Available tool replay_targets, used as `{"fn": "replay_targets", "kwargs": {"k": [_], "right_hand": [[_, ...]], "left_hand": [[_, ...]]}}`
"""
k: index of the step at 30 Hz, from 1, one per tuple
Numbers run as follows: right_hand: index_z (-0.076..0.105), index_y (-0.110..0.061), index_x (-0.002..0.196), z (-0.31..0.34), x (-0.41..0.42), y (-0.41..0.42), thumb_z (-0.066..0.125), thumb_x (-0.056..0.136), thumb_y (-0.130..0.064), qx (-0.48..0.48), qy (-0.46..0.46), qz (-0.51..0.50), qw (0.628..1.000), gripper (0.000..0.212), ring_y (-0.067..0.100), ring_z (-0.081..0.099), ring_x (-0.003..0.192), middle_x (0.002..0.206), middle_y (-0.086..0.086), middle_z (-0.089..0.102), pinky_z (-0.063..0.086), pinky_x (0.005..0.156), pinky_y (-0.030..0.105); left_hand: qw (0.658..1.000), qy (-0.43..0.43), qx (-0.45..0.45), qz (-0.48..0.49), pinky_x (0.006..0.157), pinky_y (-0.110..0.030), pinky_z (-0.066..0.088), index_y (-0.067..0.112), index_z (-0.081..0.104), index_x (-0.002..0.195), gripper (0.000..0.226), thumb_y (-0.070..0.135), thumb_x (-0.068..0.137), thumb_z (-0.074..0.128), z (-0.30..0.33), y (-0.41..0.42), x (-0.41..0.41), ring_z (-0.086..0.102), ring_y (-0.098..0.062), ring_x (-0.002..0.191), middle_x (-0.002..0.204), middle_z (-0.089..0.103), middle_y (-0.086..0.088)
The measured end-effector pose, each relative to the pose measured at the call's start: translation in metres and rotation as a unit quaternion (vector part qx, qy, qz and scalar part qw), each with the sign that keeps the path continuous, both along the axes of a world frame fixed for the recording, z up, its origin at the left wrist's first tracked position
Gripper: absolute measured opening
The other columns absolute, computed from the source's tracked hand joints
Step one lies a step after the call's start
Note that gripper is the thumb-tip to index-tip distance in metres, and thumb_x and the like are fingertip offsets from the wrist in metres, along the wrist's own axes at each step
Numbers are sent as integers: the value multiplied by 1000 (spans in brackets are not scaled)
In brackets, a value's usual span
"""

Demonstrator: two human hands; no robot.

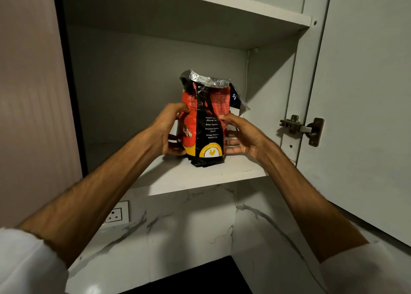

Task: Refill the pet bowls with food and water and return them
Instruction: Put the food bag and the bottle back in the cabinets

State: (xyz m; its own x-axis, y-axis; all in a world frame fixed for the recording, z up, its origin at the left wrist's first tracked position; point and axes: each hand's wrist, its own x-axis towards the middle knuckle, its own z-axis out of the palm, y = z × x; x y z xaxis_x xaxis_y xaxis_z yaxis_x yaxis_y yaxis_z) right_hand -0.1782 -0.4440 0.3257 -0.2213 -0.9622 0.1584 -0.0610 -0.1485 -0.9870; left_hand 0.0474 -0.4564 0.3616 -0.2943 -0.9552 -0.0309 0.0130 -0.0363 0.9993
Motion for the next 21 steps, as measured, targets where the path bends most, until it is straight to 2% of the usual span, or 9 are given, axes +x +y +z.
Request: {"fn": "replay_targets", "kwargs": {"k": [6,12,16,18,21], "right_hand": [[62,-21,134,-3,2,8,80,84,-47,-8,-6,-10,1000,59,30,75,107,124,11,73,63,90,51],[63,-18,133,-8,2,29,80,85,-43,-17,-15,-15,1000,57,29,76,106,119,13,74,63,90,50],[62,-14,134,-8,2,50,83,74,-42,-21,-35,-6,999,69,29,75,109,120,15,73,62,90,51],[63,-12,133,-8,3,63,82,79,-38,-26,-42,3,999,63,29,74,112,125,18,72,61,92,52],[65,-11,132,-8,8,87,77,87,-33,-38,-46,2,998,52,29,73,115,128,19,71,61,94,52]], "left_hand": [[1000,9,-11,11,72,-40,55,22,56,134,50,43,89,63,0,9,0,60,-27,103,117,58,-15],[999,37,-26,26,66,-35,49,21,57,137,52,38,88,65,-3,28,3,56,-21,96,111,53,-10],[997,34,-59,31,69,-32,50,22,60,120,30,35,93,63,-4,51,6,56,-16,90,101,55,-4],[996,40,-68,31,79,-34,53,26,61,104,15,34,92,64,-5,63,8,57,-15,91,100,57,-2],[995,47,-82,25,93,-39,52,30,59,96,6,32,93,64,-9,81,10,57,-15,88,96,60,0]]}}
